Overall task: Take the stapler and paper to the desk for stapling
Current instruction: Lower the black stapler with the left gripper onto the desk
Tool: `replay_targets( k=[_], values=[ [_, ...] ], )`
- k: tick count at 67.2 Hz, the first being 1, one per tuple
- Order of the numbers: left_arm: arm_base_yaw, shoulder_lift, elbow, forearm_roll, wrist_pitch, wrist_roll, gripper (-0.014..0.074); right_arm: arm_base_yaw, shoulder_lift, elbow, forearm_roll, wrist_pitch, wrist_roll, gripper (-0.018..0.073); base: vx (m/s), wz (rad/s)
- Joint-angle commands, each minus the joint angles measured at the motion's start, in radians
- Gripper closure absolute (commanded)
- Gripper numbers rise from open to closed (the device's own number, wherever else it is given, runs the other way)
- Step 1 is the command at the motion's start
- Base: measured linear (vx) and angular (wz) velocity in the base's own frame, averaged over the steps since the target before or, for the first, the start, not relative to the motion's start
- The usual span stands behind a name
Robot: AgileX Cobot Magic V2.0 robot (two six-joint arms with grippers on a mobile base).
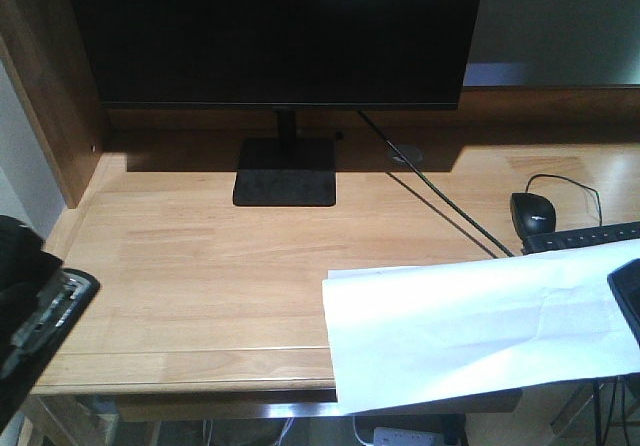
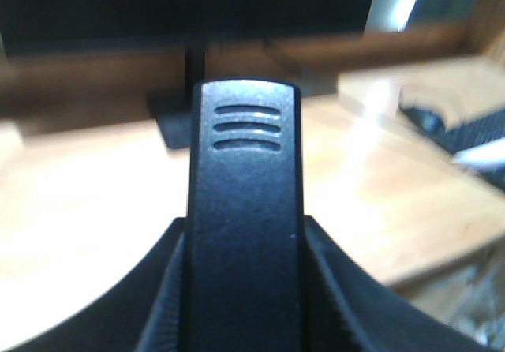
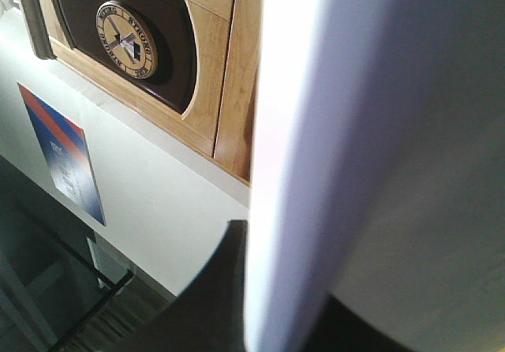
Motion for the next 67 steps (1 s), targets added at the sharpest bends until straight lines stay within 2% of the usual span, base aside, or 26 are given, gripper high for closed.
replay_targets(
  k=[1,12,23,36,45,56,67],
  values=[
    [-0.003,0.092,-0.036,-0.015,-0.158,-0.002,0.0603,0.000,0.003,0.023,0.017,-0.062,-0.008,0.0564,0.00,0.00],
    [-0.003,0.227,-0.114,-0.015,-0.171,0.012,0.0603,0.000,0.003,0.023,0.017,-0.062,-0.008,0.0564,0.00,0.00],
    [-0.003,0.340,-0.231,-0.016,-0.150,0.094,0.0603,0.000,0.003,0.023,0.017,-0.062,-0.008,0.0564,0.00,0.00],
    [-0.003,0.486,-0.346,-0.029,-0.105,0.143,0.0603,0.000,0.003,0.023,0.017,-0.062,-0.008,0.0564,0.00,0.00],
    [-0.003,0.574,-0.405,-0.092,-0.093,0.224,0.0603,0.000,0.003,0.023,0.017,-0.062,-0.008,0.0564,0.00,0.00],
    [0.011,0.689,-0.468,-0.197,-0.072,0.365,0.0603,0.000,0.003,0.023,0.017,-0.062,-0.008,0.0564,0.00,0.00],
    [0.070,0.804,-0.517,-0.354,-0.041,0.525,0.0603,0.000,0.003,0.023,0.017,-0.062,-0.008,0.0564,0.00,0.00]
  ],
)
